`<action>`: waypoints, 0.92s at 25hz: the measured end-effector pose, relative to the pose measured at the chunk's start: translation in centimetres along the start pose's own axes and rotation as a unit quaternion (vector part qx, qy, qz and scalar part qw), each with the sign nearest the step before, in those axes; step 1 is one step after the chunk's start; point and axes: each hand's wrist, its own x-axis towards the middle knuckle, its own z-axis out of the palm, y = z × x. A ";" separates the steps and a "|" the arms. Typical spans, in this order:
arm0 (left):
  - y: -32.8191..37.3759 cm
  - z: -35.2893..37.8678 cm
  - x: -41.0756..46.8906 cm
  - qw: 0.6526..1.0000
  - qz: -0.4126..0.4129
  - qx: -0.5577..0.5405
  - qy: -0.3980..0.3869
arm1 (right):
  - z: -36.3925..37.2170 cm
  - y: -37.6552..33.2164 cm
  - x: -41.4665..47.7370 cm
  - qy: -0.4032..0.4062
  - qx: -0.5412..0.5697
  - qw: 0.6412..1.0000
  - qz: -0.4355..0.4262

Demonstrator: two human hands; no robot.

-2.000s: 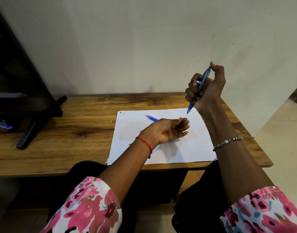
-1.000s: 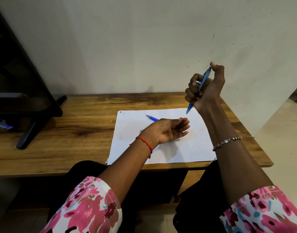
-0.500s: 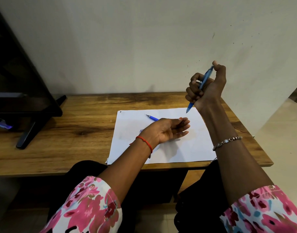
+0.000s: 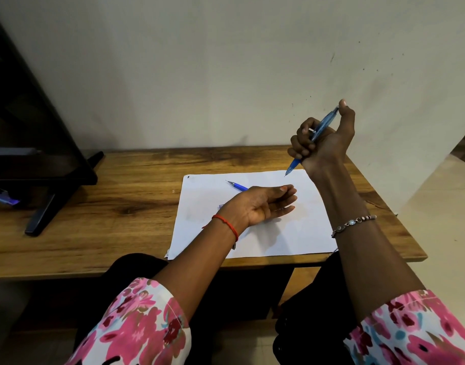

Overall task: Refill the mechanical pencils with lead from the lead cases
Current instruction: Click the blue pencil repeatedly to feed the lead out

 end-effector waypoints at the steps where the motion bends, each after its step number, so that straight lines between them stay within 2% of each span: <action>1: 0.0 0.0 0.0 1.000 0.013 -0.003 -0.006 | 0.0 0.1 0.0 0.000 0.023 1.000 0.003; 7: 0.3 0.2 0.5 0.986 0.132 -0.103 -0.017 | 0.6 2.2 -0.3 0.016 0.184 0.983 0.018; 15: 0.8 0.1 0.2 0.961 0.218 -0.172 -0.012 | 0.6 2.9 -0.5 0.000 0.232 0.972 0.019; 20: 1.7 -0.4 -0.1 0.943 0.250 -0.219 -0.019 | 0.1 2.0 -0.6 0.012 0.167 0.986 0.021; 22: 2.0 -0.7 -0.1 0.938 0.252 -0.236 -0.013 | -0.4 1.4 -0.4 0.020 0.068 0.997 0.027; 23: 2.1 -0.9 -0.1 0.938 0.252 -0.239 -0.006 | -0.6 1.1 -0.3 0.027 -0.018 0.999 0.025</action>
